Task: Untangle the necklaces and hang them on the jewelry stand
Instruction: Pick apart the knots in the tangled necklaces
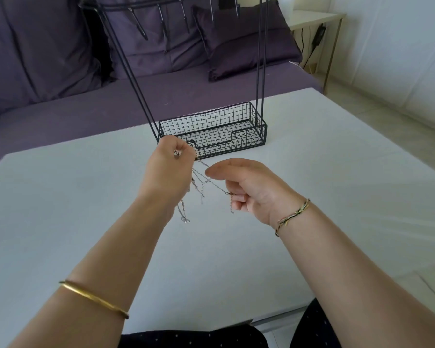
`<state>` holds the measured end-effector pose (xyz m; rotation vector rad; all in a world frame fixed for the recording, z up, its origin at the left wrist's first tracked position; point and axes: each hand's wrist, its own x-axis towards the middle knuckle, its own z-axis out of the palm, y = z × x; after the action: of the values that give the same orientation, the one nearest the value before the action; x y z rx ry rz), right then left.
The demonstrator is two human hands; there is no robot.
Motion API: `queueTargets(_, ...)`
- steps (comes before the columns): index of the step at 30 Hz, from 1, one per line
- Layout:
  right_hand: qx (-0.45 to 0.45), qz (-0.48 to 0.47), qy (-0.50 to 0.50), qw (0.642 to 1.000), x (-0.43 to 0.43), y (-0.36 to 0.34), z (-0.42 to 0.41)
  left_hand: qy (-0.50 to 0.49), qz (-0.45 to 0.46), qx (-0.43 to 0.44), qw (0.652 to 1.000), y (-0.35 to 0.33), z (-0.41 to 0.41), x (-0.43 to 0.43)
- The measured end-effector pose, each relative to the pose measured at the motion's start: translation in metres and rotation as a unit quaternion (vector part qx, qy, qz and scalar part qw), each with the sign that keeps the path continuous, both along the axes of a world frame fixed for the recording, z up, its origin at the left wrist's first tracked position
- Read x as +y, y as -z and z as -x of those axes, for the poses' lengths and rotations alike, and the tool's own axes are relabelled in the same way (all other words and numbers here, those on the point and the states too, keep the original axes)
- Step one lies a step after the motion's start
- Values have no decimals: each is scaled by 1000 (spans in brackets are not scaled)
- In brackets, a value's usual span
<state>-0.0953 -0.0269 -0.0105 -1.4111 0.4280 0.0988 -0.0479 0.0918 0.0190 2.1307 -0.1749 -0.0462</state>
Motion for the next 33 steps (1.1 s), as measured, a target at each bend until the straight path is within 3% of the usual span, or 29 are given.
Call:
queueTargets(12,11,-4,17,1000,-1,0,1,-15,-15,-29,999,3,-3,0)
queueTargets(16,17,-3,23,1000,-1,1,1,-36,44,-26,998,3,-9,3)
queueTargets(22,32,-50,18,998,0,-3,2,-53,184,92,977,0,-12,6)
queueTargets(28,36,-41,34,998,-1,1,-1,-38,243,140,959,-2,-11,7)
queueTargets(33,44,-81,34,995,-4,1,1,-5,353,234,906,-5,-12,9)
